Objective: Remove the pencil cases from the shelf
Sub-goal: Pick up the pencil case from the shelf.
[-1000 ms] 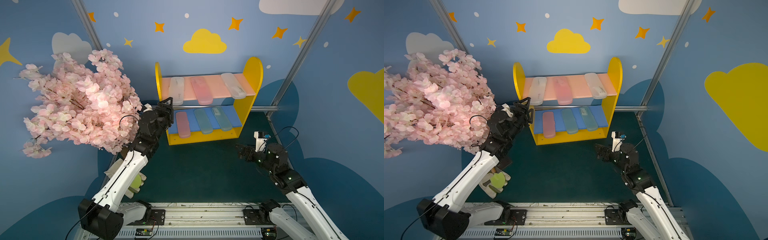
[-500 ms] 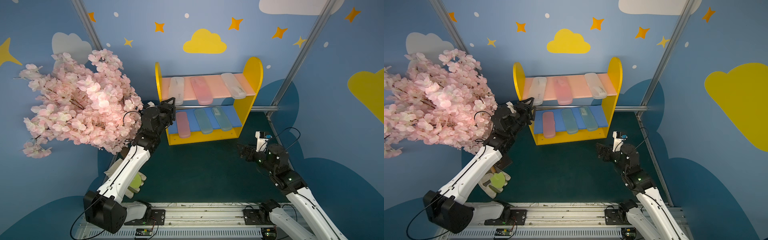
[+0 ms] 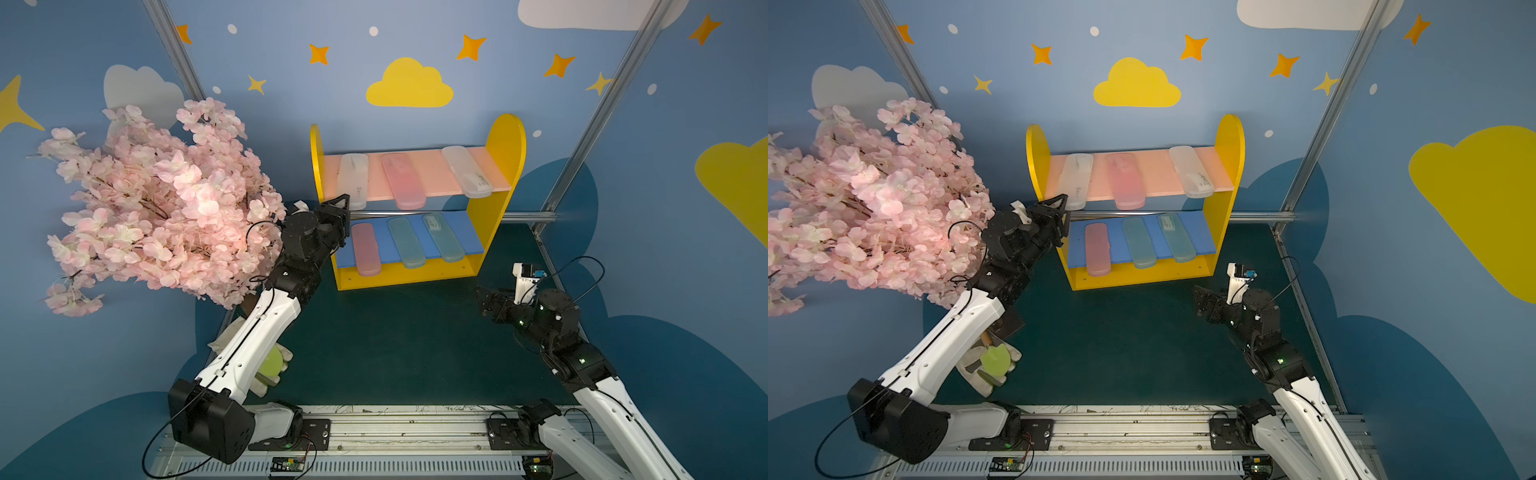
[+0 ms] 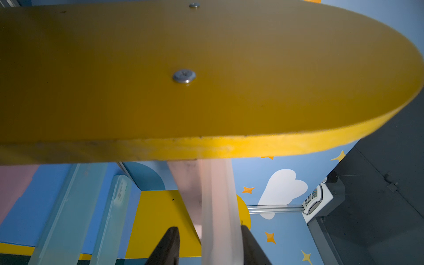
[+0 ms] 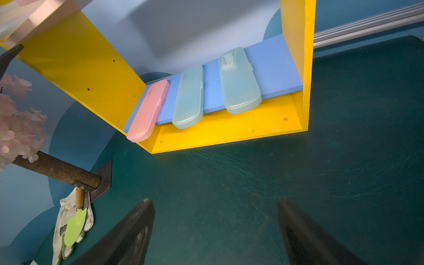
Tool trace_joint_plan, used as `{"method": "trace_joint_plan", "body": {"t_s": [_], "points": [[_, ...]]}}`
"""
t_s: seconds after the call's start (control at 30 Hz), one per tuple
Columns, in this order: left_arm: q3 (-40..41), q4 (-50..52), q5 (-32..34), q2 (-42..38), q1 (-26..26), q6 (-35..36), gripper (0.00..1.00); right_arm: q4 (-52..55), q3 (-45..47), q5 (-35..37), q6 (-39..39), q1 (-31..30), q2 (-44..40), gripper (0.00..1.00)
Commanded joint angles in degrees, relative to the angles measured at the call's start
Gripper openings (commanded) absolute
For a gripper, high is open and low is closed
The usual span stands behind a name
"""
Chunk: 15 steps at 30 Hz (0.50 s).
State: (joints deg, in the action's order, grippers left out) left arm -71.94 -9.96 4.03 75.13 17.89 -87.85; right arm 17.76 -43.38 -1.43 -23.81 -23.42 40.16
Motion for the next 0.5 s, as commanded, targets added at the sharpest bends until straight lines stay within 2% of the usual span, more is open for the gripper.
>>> {"method": "trace_joint_plan", "body": {"t_s": [0.0,0.47], "points": [[-1.53,-0.72,-0.34,0.44,-0.32,0.52,0.40,-0.98,0.29,0.77,-0.27,-0.30,-0.80,0.88],[-0.31,-1.52,-1.81,-0.62,-0.47,0.43,0.17,-0.73,0.25,1.16,-0.35,-0.31,-1.05,0.88]]}}
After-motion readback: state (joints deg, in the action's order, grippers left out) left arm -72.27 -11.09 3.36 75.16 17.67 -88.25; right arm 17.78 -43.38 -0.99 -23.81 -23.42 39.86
